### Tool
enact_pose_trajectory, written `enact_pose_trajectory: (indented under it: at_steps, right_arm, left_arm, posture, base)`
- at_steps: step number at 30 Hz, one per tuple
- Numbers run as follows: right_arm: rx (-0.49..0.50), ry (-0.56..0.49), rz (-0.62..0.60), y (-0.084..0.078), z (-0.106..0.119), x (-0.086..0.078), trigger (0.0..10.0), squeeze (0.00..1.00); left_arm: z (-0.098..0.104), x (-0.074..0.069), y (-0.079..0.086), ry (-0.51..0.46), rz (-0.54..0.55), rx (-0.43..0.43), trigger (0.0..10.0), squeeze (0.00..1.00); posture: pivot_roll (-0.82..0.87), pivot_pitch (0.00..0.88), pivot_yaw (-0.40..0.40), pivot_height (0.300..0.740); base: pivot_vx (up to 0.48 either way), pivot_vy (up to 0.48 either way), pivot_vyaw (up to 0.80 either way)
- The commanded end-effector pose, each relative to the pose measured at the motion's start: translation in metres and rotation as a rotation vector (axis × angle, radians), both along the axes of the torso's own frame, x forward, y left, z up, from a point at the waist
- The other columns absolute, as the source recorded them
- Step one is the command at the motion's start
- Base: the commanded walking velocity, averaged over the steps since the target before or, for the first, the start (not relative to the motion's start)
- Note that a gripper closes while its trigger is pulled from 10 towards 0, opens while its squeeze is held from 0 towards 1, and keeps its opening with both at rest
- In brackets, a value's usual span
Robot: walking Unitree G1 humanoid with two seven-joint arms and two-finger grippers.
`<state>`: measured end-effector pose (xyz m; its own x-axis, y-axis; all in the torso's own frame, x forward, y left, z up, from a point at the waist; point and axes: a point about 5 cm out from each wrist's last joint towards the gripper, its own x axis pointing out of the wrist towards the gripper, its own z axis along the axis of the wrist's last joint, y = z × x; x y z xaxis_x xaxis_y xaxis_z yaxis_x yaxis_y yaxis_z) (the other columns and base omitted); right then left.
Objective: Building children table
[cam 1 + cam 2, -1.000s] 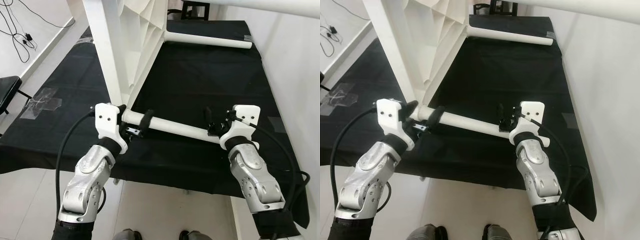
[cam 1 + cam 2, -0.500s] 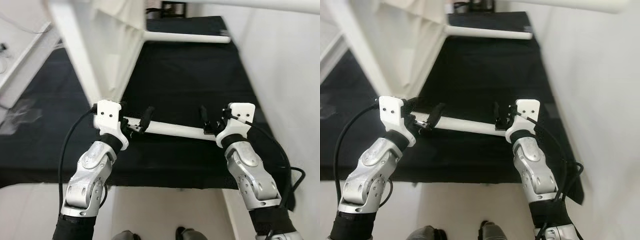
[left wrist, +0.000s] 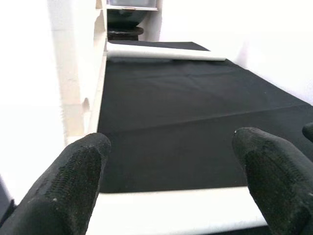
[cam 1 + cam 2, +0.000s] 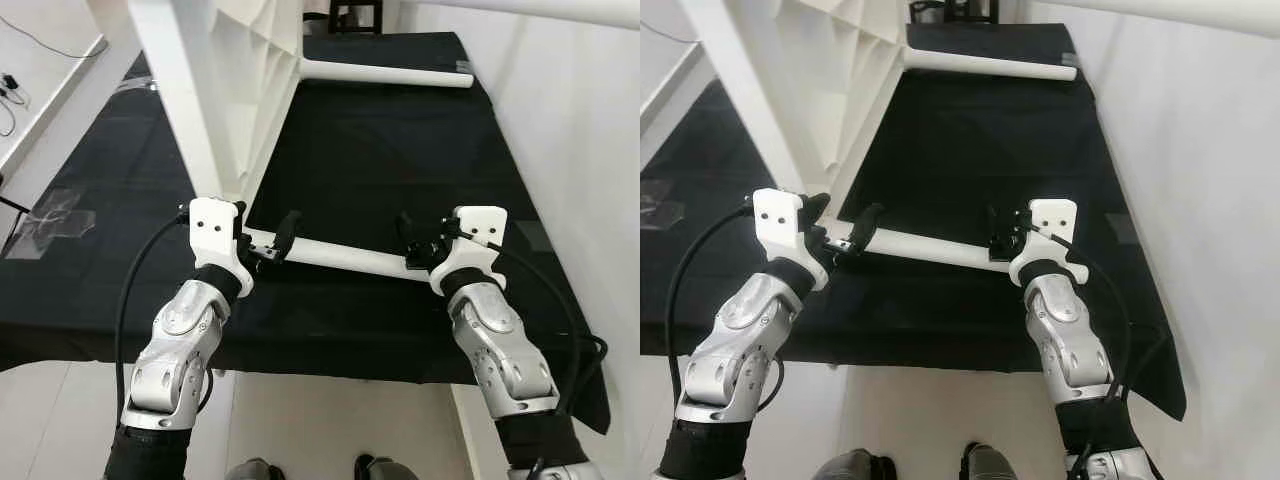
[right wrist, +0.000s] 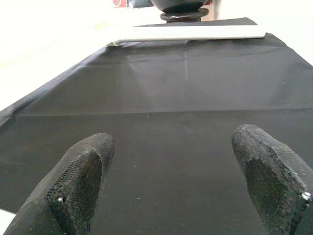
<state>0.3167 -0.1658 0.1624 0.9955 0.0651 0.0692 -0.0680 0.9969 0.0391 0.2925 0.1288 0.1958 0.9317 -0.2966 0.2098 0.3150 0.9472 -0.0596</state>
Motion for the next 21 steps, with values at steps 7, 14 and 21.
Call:
enact_pose_trajectory:
  at_steps: [7, 14, 21]
  right_arm:
    - [-0.027, 0.020, -0.008, -0.003, -0.003, 0.001, 10.0, 0.00]
    - [-0.012, -0.001, -0.007, -0.003, 0.000, 0.001, 10.0, 0.00]
    - [-0.016, -0.010, -0.010, -0.003, 0.002, 0.001, 10.0, 0.00]
  left_arm:
    - [-0.005, 0.002, 0.002, 0.022, 0.020, 0.040, 10.0, 0.00]
    - [-0.006, 0.000, -0.003, 0.027, -0.019, 0.038, 10.0, 0.00]
    - [-0.005, -0.004, -0.011, 0.023, -0.094, 0.019, 10.0, 0.00]
  posture:
    - [-0.01, 0.160, -0.002, 0.740]
    - [-0.01, 0.162, -0.006, 0.740]
    - [-0.01, 0.162, -0.006, 0.740]
  base:
    - [0.000, 0.133, -0.46]
    - [0.000, 0.000, -0.69]
    - [0.000, 0.000, 0.00]
